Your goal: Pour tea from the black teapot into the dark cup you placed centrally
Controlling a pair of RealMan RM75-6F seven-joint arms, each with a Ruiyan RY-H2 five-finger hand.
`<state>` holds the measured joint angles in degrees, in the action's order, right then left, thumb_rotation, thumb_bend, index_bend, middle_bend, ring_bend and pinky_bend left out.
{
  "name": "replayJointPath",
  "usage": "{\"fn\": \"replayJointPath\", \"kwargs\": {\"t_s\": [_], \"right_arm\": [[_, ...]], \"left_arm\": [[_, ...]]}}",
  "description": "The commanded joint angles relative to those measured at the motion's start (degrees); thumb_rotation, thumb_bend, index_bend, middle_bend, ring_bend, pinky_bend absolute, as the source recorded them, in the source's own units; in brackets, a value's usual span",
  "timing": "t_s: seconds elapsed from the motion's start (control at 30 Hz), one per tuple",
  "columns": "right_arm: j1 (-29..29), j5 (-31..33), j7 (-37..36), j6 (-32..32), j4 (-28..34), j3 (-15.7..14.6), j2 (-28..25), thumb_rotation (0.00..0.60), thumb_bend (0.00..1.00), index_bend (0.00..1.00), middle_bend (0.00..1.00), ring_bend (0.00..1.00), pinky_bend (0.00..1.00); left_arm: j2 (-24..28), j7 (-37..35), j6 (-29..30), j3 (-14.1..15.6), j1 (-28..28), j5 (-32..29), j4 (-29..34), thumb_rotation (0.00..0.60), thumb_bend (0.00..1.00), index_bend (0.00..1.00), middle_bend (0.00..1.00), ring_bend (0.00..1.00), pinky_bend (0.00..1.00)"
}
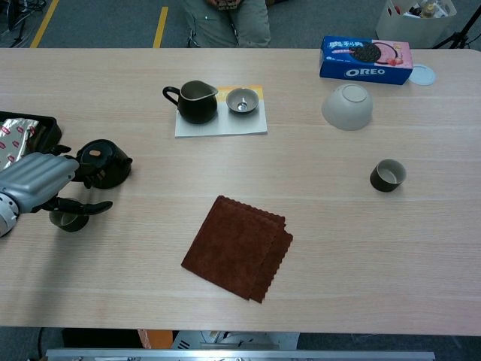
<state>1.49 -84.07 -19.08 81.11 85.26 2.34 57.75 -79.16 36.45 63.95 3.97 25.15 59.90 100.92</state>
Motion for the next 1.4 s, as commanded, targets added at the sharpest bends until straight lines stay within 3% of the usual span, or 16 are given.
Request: {"fn": "replayJointPath", "kwargs": {"t_s": [0.03,0.63,1.4], "right_arm": [[0.00,0.02,-0.02,-0.03,-0.04,0.00,0.04,0.600,0.12,0.22,0.16,0.01,0.13],[0.01,0.25,-0.11,-0.23,-0.22,0.04,0.16,0.600,0.12,0.22,0.16,0.01,0.13],[-0.67,1.25,-0.98,0.33,-0.72,0.48,0.10,0.600,0.12,0.22,0.16,0.01,0.13]], "left_arm": [[-0.16,-0.09,-0.16,0.09,-0.01,-0.02,-0.27,0.139,0.15,0.33,0.38,0.23,0.00],[-1.19,0.66,-0.65,0.29,0.26,-0.51,-1.65,0.137,0.15,0.36,0.43,0.30,0.00],[-2.93,-0.76,-2.88,-1.35,2.28,0.40,-3.92,0.136,0.15,0.57,0.72,0.52,0.00]]}}
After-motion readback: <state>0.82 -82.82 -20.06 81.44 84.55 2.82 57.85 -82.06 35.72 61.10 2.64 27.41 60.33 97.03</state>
